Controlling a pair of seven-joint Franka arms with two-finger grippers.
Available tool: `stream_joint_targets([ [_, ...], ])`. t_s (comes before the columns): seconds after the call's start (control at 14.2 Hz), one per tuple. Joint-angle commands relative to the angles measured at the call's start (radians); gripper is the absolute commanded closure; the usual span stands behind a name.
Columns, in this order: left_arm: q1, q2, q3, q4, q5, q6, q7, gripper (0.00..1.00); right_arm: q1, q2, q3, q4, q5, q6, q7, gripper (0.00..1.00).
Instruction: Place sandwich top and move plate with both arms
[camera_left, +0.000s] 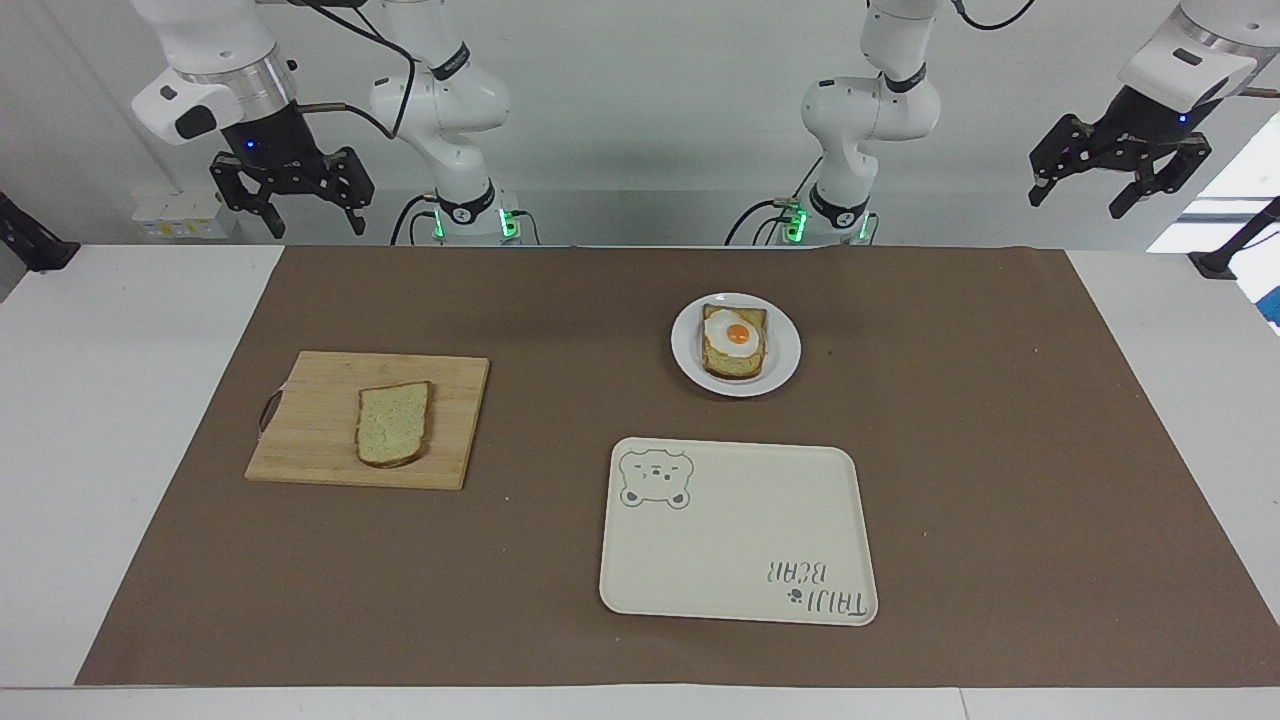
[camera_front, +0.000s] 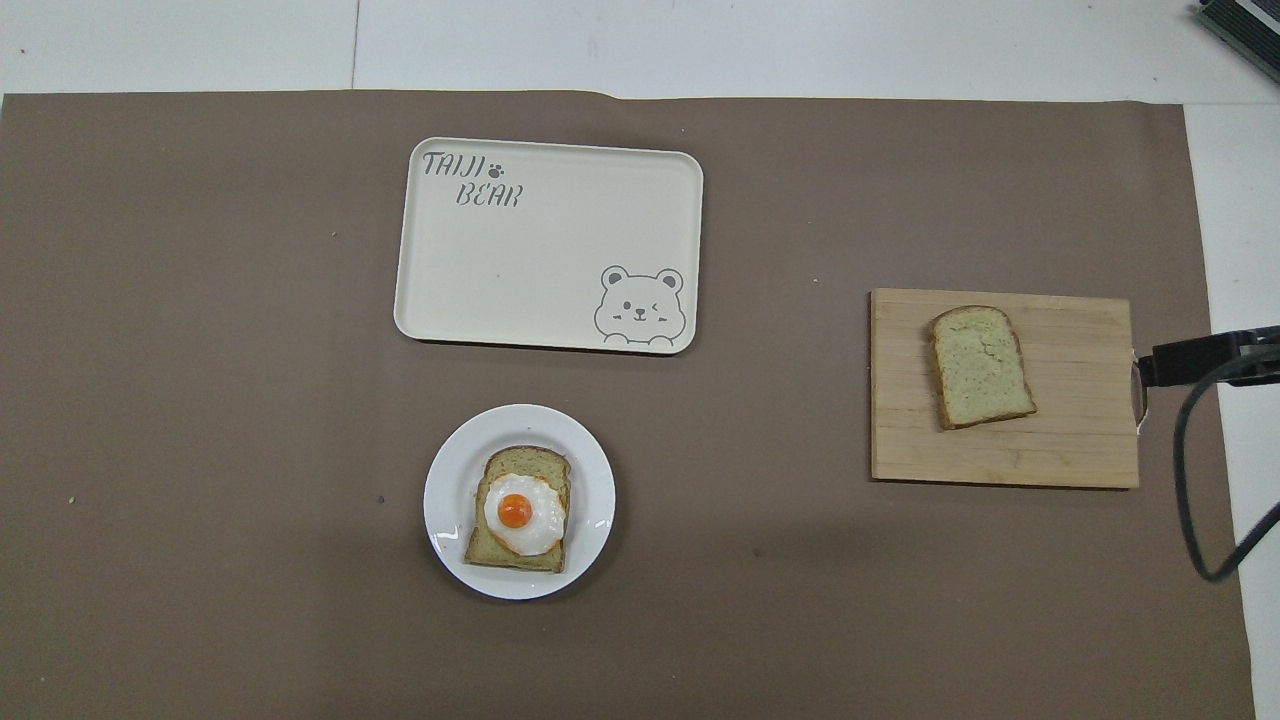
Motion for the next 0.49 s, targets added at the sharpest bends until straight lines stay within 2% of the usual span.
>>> stream_joint_targets([
  [0.0,-0.003,-0.026,-0.004,-0.026,0.004,0.000,-0.008,0.00,-0.004,-0.006,-0.001,0.000,-0.001,-0.003,0.007,0.00],
  [0.42,-0.003,-0.026,-0.007,-0.028,0.004,-0.001,-0.010,0.00,-0.006,-0.007,-0.001,-0.001,-0.001,-0.003,0.008,0.00],
])
